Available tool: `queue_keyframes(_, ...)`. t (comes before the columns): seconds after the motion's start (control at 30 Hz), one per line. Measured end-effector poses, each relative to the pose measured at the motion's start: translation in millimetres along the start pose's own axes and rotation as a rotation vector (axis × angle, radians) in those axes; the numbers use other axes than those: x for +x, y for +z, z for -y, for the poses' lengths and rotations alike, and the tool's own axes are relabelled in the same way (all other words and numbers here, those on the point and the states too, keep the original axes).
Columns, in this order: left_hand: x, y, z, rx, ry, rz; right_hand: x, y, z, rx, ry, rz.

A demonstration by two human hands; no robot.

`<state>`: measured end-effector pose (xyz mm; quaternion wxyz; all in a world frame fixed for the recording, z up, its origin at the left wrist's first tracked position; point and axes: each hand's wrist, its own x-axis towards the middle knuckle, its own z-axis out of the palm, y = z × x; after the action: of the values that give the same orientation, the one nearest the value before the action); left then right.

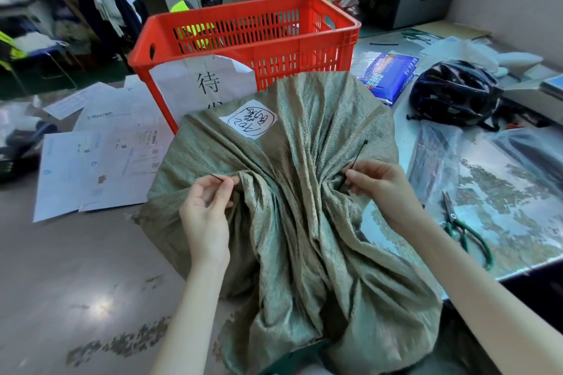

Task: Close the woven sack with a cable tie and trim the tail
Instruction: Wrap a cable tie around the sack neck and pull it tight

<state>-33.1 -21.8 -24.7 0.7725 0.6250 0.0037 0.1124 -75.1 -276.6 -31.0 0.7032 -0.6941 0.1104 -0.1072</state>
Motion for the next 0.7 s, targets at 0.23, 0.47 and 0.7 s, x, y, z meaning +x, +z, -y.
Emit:
queue_keyframes(0.23, 24, 41, 23, -0.034, -0.025, -0.086, 27, 13, -5, -0.39, -0.304, -0.345)
queue_keyframes(0.47, 34, 66, 24, 0.142, 0.131, -0.013, 45, 38, 17, -0.401, -0.542, -0.233)
queue_keyframes(0.7, 35, 72, 27, 0.155, 0.141, 0.055, 68, 75, 26, -0.073, -0.354, 0.159)
